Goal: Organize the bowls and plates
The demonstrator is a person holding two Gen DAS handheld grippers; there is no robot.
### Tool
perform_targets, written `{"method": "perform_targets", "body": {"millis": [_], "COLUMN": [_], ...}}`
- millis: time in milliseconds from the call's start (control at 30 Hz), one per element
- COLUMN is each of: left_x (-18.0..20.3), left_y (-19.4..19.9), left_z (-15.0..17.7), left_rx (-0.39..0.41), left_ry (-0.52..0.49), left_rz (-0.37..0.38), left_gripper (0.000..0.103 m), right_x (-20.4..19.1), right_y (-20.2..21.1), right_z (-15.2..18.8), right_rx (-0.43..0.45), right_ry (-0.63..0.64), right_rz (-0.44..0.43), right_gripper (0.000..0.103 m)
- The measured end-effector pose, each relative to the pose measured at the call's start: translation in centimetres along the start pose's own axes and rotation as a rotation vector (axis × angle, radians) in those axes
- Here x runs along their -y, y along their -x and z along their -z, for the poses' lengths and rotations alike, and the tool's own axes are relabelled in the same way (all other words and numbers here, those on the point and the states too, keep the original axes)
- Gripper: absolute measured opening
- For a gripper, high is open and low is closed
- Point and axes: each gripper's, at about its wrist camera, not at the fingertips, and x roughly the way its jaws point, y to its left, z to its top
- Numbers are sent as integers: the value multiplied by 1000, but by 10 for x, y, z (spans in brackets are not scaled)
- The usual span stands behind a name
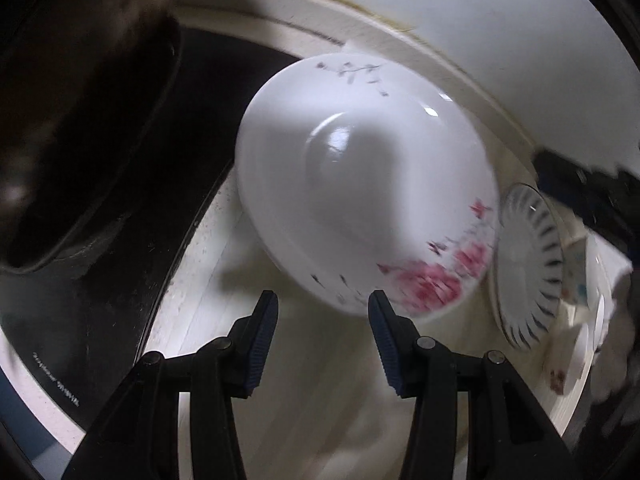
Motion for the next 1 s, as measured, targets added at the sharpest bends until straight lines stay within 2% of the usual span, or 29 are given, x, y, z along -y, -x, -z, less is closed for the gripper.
{"method": "perform_targets", "body": {"millis": [133,267,333,400,433,633,900,1000], "left_x": [0,1,1,0,-1,2,-8,-7], "left_y": [-16,-33,-35,-34,-35,-33,-20,-15], "left_z": [-5,-19,-22,-25,-25,-17,-2,5], "left_rx": [-16,-25,-17,-4,-1,33,50,60], "left_ry": [12,29,36,37,40,2,16,7], "left_rz": [-5,0,5,10,9,-32,-12,-13], "left_gripper": [44,44,44,40,40,39,39,39], "right_x": [-1,-3,0,-3,-5,5,3,4], "right_y": [-45,-76,-87,-100,-106,-101,-70,-59], "right_z": [-35,-53,-58,-55,-55,-50,-21,-8], "right_rx": [-61,-98,-112,-132,-145,-89,-77,-76], "right_ry": [62,96,98,133,144,115,145,147], "right_rz": [14,24,25,29,44,-34,-53,-50], "right_gripper": [46,43,35,28,28,22,12,11]}}
